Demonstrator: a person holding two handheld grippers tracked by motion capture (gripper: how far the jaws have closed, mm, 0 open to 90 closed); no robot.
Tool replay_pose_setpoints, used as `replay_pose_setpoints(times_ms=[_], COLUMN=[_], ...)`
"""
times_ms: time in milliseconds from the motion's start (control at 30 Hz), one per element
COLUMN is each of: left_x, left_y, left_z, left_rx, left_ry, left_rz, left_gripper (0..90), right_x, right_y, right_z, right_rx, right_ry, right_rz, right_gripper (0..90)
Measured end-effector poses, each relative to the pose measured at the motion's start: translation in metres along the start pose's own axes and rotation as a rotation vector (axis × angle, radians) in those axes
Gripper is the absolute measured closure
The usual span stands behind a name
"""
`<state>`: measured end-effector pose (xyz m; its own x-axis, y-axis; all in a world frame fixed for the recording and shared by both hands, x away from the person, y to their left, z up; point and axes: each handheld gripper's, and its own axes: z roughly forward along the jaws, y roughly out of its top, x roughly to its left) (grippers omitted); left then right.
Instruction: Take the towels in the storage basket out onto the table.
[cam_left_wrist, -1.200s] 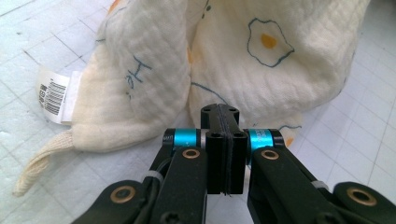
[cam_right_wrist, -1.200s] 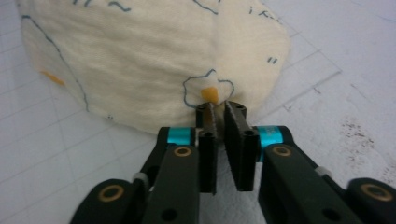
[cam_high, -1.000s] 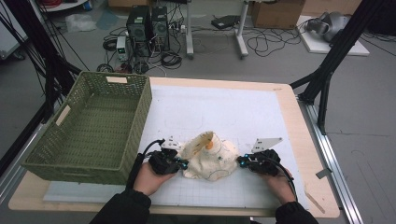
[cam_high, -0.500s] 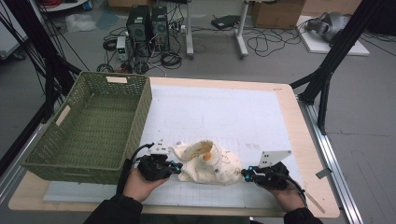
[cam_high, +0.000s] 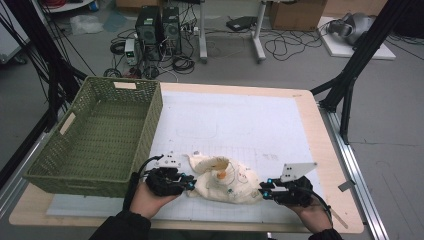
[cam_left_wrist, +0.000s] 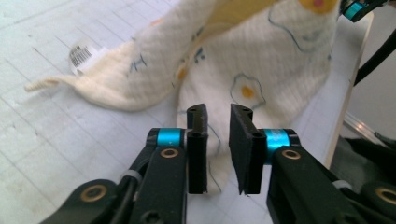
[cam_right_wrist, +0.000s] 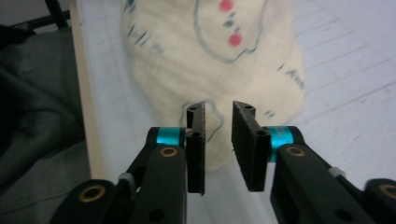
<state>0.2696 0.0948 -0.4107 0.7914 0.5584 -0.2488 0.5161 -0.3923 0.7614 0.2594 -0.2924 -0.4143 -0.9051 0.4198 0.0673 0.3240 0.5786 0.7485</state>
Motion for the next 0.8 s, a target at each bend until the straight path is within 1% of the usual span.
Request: replay_pose_setpoints(times_ms=[67, 100, 167, 233, 300, 333, 367, 433, 467, 533, 567, 633, 667, 700, 767, 800], left_x=[0.003, 0.005, 0.009, 0.01, 0.01, 0.01, 0.01, 0.009, 0.009, 0.008, 0.008, 0.007, 0.008, 0.008, 0.007, 0.007], left_y=[0.002, 0.002, 0.003, 0.002, 0.001, 0.001, 0.001, 0.0, -0.001, -0.002, -0.002, -0.003, -0.003, -0.003, -0.003, -0.004], left_z=[0.005, 0.007, 0.012, 0.016, 0.02, 0.022, 0.025, 0.03, 0.033, 0.037, 0.039, 0.041, 0.041, 0.041, 0.039, 0.039], left_rx=[0.0, 0.004, 0.01, 0.022, 0.034, 0.045, 0.06, 0.081, 0.087, 0.105, 0.117, 0.118, 0.122, 0.123, 0.119, 0.117], left_ry=[0.007, 0.012, 0.017, 0.007, 0.001, -0.002, -0.003, 0.002, 0.005, 0.015, 0.016, 0.026, 0.023, 0.023, 0.028, 0.027], left_rz=[-0.007, -0.012, -0.022, -0.025, -0.024, -0.022, -0.016, -0.014, -0.014, -0.006, 0.002, 0.011, 0.009, 0.007, 0.009, 0.006], left_gripper=[72.2, 71.5, 71.1, 69.9, 67.9, 67.4, 66.9, 67.4, 68.9, 75.3, 80.1, 85.8, 87.6, 88.5, 88.8, 88.9], right_x=[-0.009, -0.014, -0.026, -0.036, -0.043, -0.045, -0.047, -0.051, -0.051, -0.051, -0.05, -0.049, -0.049, -0.049, -0.05, -0.05], right_y=[0.007, 0.01, 0.016, 0.022, 0.027, 0.029, 0.03, 0.032, 0.032, 0.034, 0.034, 0.036, 0.037, 0.037, 0.037, 0.037], right_z=[0.004, 0.008, 0.016, 0.025, 0.035, 0.04, 0.045, 0.054, 0.058, 0.066, 0.068, 0.071, 0.071, 0.072, 0.071, 0.07], right_rx=[0.003, 0.001, -0.011, -0.007, 0.002, 0.011, 0.017, 0.04, 0.049, 0.074, 0.086, 0.095, 0.099, 0.103, 0.105, 0.105], right_ry=[-0.012, -0.01, -0.019, -0.015, -0.013, -0.014, -0.018, -0.015, -0.012, -0.018, -0.013, -0.017, -0.014, -0.006, -0.004, -0.011], right_rz=[0.005, 0.015, 0.017, 0.038, 0.045, 0.038, 0.031, 0.037, 0.04, 0.017, 0.012, 0.0, 0.0, -0.001, 0.003, 0.007], right_gripper=[68.4, 68.0, 67.3, 65.6, 64.5, 63.8, 63.8, 64.0, 64.8, 68.2, 71.2, 79.5, 84.7, 87.5, 88.9, 89.0])
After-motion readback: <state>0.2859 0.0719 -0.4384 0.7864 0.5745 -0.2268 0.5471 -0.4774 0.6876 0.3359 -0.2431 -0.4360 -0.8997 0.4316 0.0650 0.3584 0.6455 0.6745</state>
